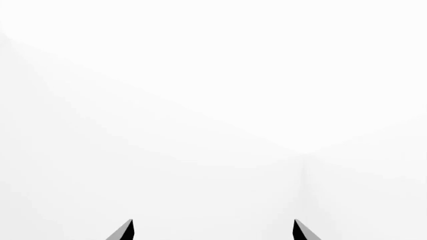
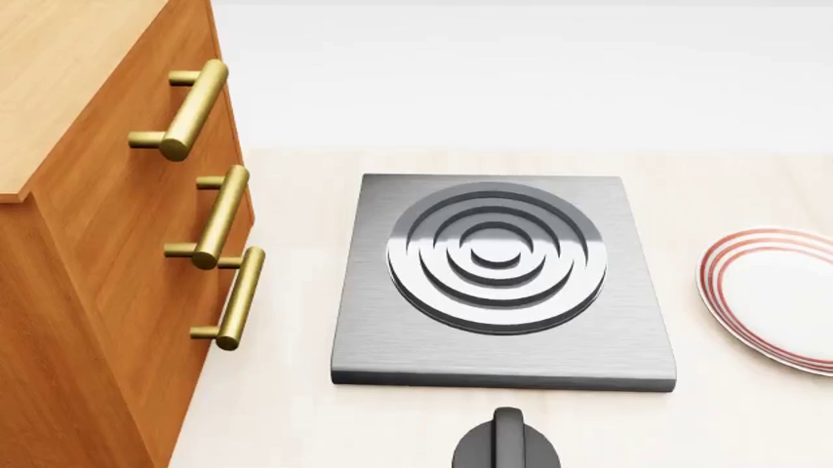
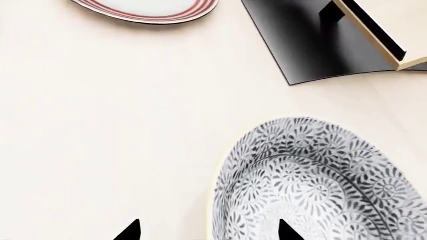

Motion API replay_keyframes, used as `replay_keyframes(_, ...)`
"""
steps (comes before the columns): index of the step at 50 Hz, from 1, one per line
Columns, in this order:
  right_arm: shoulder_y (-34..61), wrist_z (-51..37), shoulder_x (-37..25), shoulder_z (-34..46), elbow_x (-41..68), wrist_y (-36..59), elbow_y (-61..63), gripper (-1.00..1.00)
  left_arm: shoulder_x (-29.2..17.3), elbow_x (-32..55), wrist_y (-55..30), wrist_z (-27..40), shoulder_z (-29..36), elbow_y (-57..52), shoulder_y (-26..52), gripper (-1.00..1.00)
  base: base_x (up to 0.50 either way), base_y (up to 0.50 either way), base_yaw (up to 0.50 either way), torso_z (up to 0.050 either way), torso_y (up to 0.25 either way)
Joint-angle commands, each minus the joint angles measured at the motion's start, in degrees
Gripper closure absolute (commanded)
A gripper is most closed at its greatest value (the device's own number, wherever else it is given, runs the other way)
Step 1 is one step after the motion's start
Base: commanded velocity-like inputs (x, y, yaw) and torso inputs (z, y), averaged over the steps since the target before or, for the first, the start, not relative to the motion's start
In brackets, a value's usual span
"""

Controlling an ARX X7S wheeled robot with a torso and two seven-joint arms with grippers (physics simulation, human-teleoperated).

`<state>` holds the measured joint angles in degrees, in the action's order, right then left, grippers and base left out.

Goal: Put the bowl on the stove.

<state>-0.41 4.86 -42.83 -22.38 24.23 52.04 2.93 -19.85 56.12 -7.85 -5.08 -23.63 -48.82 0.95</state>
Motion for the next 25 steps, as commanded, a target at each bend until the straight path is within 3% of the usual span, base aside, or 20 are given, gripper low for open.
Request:
replay_keyframes(1,-0.63,0.08,2.22,-0.36,-0.66,-0.53,-2.05,-1.0,1.21,1.05,1.29,-2.12,-1.28,0.12,-0.12,-1.0,0.0,0.0,0.0,0.0,0.0)
replay_keyframes(14,-1.59,-0.25,3.09,-0.73,-0.74,-1.2,-2.15,-1.0,0.93,1.25,1.61,-1.86,-1.26,0.24,-0.17,-1.0,0.0,0.0,0.0,-0.001,0.0)
replay_keyframes(15,-1.75,-0.32,3.06,-0.58,-0.97,-1.45,-2.24,1.0,0.92,1.13,1.65,-1.93,-1.21,0.22,-0.21,-1.0,0.0,0.0,0.0,0.0,0.0)
replay_keyframes(25,-3.78,-0.27,3.66,-1.53,-0.95,-2.53,-1.21,1.0,0.78,1.22,1.82,-1.76,-0.96,0.19,-0.24,-1.0,0.0,0.0,0.0,-0.001,0.0)
